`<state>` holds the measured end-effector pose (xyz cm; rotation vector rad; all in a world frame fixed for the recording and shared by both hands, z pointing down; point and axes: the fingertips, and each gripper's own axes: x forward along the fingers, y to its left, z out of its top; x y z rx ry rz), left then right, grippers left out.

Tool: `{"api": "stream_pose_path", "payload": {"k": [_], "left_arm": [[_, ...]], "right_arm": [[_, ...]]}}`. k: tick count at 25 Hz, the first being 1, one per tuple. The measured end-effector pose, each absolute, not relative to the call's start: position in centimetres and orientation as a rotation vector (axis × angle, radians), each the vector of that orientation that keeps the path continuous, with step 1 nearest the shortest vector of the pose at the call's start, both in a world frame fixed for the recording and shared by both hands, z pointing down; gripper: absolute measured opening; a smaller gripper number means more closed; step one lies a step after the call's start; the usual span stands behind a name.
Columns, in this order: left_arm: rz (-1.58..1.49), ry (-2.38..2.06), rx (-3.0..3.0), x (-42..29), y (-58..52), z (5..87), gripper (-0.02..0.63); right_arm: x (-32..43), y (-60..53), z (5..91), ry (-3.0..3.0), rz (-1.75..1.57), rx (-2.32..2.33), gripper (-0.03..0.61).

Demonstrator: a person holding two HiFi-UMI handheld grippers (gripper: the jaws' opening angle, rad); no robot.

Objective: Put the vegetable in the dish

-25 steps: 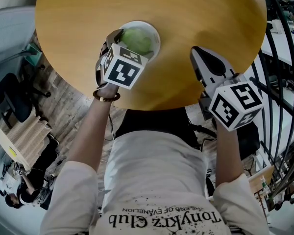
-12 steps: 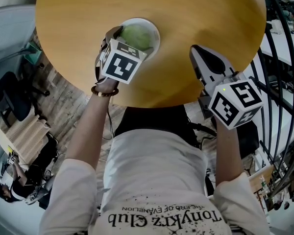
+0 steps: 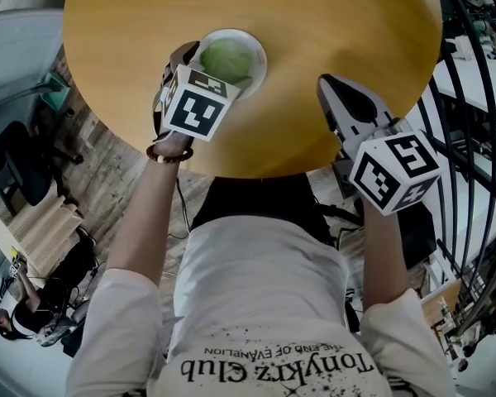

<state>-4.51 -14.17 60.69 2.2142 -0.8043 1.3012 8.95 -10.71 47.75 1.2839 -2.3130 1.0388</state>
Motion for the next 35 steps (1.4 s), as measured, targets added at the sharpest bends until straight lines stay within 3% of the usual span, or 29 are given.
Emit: {"api": "stream_pose_path", "payload": {"k": [18,20,23,27,35], "left_arm": [[1.121,-1.040,2.279,-8.1,-7.6,49.7,0.479],[1.059,-1.068,2.261,-8.5,-6.6,48.4,0.424],[0.994,-1.155,2.250,-9.7,-5.4,46.3,0.238],[0.957,-1.220,2.271,-10.5,-3.6,43.9,0.118],[0.827,-1.282,2.364,-10.7,-1.2,39.1,0.030]], "right_arm": [[8.3,-6.1,41.0,-2.420,0.882,1.233,0.023],[8.2,-5.4,39.9,-2.431,0.855,1.229,0.023],[7.7,-4.6,38.3,-2.449,0.824,1.224,0.023],[6.7,-3.1,37.0,-2.465,0.783,1.212,0.023],[5.2,-0.8,35.4,-2.468,0.727,1.217,0.023]]}}
